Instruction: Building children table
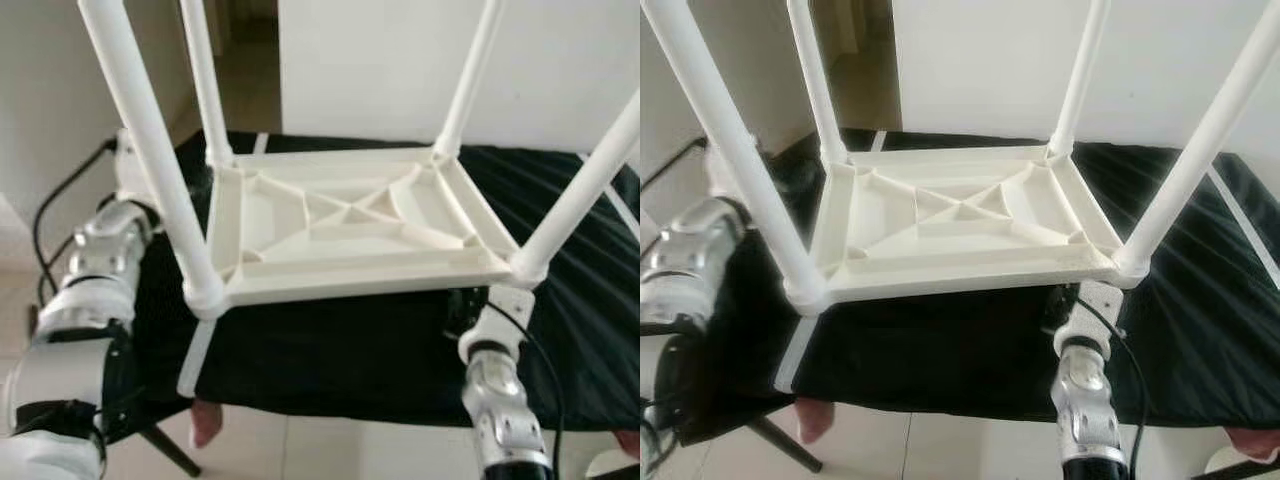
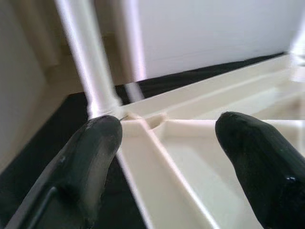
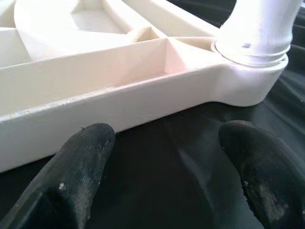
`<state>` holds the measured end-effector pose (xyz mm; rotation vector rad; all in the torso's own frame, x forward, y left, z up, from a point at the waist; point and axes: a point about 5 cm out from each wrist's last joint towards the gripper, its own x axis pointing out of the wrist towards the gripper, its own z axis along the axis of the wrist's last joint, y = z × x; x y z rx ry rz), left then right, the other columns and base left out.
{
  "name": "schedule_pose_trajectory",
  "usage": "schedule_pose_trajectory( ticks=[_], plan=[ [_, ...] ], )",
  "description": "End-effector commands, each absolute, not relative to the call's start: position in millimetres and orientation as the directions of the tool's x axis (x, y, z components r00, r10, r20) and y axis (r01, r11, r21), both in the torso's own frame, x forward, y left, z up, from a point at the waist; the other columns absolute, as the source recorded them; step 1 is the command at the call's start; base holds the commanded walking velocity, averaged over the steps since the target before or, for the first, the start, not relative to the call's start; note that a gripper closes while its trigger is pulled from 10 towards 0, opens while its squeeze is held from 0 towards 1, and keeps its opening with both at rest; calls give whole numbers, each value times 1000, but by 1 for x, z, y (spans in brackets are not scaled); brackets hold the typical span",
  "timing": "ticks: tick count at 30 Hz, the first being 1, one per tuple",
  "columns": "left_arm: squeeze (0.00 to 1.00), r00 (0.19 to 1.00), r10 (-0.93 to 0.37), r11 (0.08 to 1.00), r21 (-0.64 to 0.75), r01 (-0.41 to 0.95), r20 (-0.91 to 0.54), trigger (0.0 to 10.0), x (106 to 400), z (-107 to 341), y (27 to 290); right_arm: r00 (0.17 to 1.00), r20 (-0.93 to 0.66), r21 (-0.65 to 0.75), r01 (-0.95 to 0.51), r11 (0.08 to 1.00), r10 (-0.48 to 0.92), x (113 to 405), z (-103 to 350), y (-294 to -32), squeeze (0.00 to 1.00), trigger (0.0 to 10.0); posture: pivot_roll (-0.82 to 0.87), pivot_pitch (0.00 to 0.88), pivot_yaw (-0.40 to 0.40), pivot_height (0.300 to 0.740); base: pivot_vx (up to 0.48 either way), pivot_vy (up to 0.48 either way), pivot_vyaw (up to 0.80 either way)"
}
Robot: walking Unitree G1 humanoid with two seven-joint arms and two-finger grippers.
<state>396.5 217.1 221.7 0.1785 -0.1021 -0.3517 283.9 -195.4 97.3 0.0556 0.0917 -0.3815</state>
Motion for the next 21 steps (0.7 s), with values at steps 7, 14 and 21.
schedule_pose_trajectory(
  ticks=[7,14,21],
  plan=[
    [0,741,-663,711,221,668,-107,10000,377,172,172,901,-149,16,413,910,-407,300,96,-209,0,10000,57,0,-31,740,0,0,0],
    [0,517,-847,502,137,854,-119,10000,347,148,141,899,-158,15,416,909,-408,308,99,-213,0,10000,70,0,-41,740,0,0,0],
    [0,335,-940,328,97,940,-65,10000,318,149,104,909,-163,16,391,920,-383,319,102,-223,0,10000,69,0,-35,740,0,0,0]
  ],
)
